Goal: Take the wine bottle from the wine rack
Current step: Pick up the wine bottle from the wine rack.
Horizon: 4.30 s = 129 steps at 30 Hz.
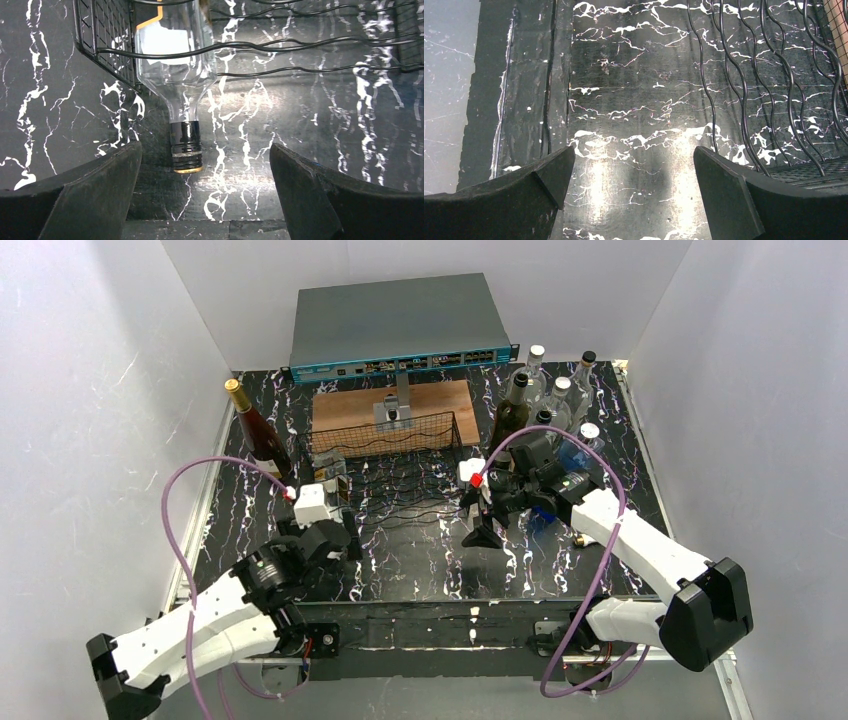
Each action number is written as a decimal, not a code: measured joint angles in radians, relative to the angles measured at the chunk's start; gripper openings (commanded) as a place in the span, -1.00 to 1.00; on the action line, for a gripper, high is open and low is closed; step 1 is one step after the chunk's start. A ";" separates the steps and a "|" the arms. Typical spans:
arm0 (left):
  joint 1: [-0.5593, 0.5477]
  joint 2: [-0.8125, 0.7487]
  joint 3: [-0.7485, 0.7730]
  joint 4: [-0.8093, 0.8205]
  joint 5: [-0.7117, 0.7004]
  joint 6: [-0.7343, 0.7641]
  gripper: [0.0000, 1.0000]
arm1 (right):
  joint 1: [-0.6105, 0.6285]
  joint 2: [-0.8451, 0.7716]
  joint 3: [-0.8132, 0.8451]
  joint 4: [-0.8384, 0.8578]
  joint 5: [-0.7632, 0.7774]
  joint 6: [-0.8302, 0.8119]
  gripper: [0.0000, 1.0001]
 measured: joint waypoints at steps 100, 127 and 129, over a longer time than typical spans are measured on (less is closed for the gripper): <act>0.525 0.254 -0.303 0.570 0.498 0.075 -0.69 | 0.001 0.023 -0.047 0.029 -0.002 -0.057 0.97; 0.534 0.140 -0.303 0.449 0.591 0.108 -1.00 | 0.001 0.026 -0.047 0.027 -0.002 -0.073 0.97; 0.534 0.135 -0.303 0.436 0.597 0.108 -1.00 | 0.001 0.026 -0.047 0.027 -0.002 -0.075 0.97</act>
